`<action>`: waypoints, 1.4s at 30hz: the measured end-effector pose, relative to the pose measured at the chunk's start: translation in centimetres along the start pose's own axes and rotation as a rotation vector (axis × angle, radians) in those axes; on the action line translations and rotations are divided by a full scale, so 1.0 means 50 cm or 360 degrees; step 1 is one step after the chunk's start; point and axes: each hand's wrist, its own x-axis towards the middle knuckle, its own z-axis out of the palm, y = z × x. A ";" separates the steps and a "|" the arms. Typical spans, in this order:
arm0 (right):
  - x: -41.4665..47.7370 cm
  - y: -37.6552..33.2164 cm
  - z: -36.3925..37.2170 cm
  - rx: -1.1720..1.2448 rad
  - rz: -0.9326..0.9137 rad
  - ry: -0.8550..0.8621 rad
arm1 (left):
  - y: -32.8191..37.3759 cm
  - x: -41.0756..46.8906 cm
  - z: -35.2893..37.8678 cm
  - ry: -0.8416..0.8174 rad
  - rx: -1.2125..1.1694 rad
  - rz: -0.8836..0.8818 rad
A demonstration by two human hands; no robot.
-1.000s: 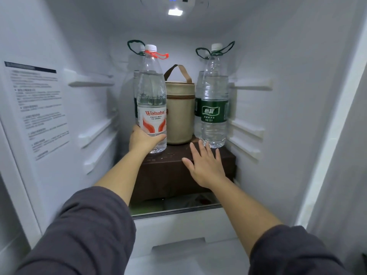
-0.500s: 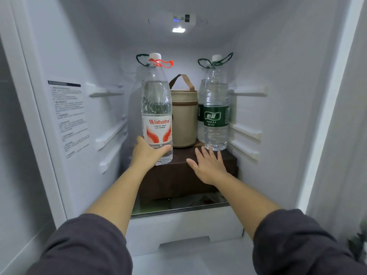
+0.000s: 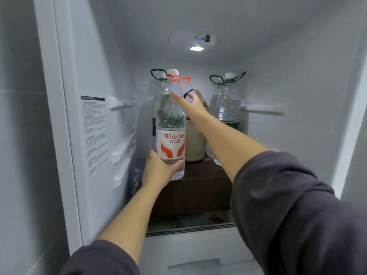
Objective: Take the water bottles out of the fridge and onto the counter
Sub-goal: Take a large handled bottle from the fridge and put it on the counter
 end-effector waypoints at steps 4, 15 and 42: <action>0.026 -0.019 0.037 0.0036 0.0007 -0.0069 | -0.004 0.009 0.002 -0.0044 0.0015 -0.0009; -0.041 -0.021 -0.047 -0.0007 -0.0122 0.0035 | 0.012 -0.004 -0.010 -0.0124 0.0049 0.0218; -0.321 -0.016 -0.186 0.0882 -0.0088 0.0660 | 0.039 -0.251 -0.080 -0.0105 0.0404 0.0592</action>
